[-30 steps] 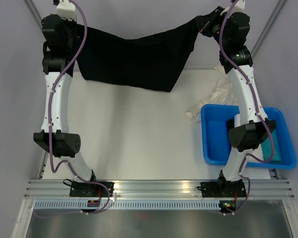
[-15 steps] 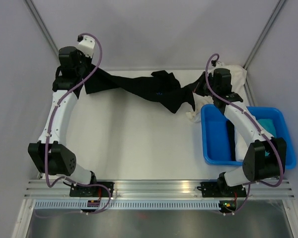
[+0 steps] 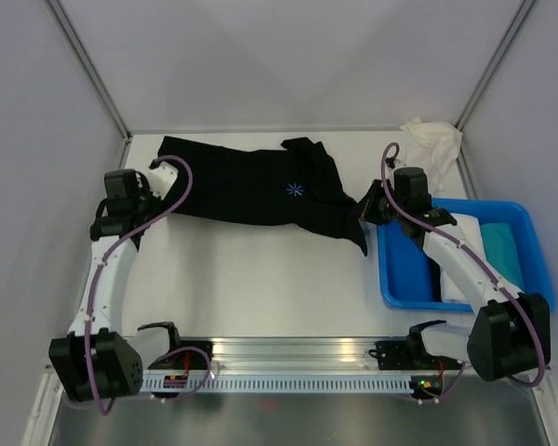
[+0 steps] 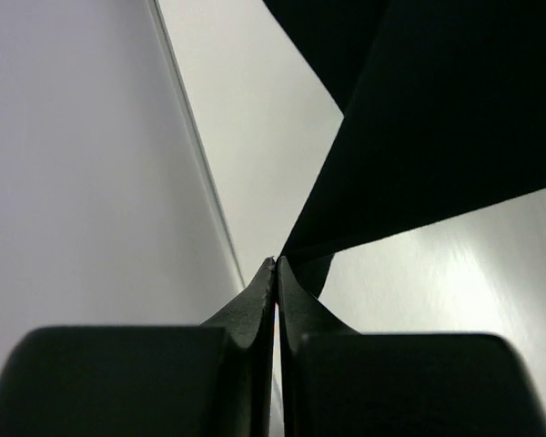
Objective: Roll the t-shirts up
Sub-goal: Flatten the tshirt
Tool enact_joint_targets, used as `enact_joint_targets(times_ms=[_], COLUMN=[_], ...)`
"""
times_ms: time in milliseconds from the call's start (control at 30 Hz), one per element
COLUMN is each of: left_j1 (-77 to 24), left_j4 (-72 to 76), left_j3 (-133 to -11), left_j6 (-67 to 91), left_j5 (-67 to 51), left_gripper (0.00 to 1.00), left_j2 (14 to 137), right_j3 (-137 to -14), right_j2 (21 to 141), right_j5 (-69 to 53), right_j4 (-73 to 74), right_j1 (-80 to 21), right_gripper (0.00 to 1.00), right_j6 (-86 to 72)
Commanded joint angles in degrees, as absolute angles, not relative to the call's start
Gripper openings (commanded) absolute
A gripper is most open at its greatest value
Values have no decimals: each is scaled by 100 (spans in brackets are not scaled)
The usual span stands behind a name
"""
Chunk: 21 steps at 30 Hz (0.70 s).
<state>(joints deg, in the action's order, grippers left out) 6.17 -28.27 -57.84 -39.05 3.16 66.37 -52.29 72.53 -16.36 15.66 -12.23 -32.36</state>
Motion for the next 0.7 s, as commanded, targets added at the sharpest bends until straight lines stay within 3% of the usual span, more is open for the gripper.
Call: enact_joint_targets(times_ms=[0, 200, 367, 667], left_j1=[922, 1476, 1494, 1626], left_j4=[-3576, -4051, -4184, -3403], left_j3=[-5144, -3596, -3120, -3067], left_j6=[-5305, -7020, -7207, -7058], left_j5=[649, 879, 773, 835], left_gripper=[2, 2, 2, 2], left_j2=[5996, 5046, 5036, 5607], right_j3=[-4905, -4158, -3552, -4684], right_j2=[6883, 6321, 6223, 6311], right_j5=[-1819, -1837, -2047, -2785], right_j4=[2039, 2074, 1776, 2180], right_j1=[-1581, -2285, -2487, -2777], right_gripper=[0, 0, 0, 0], right_j6=[-3234, -3656, -3937, -3911])
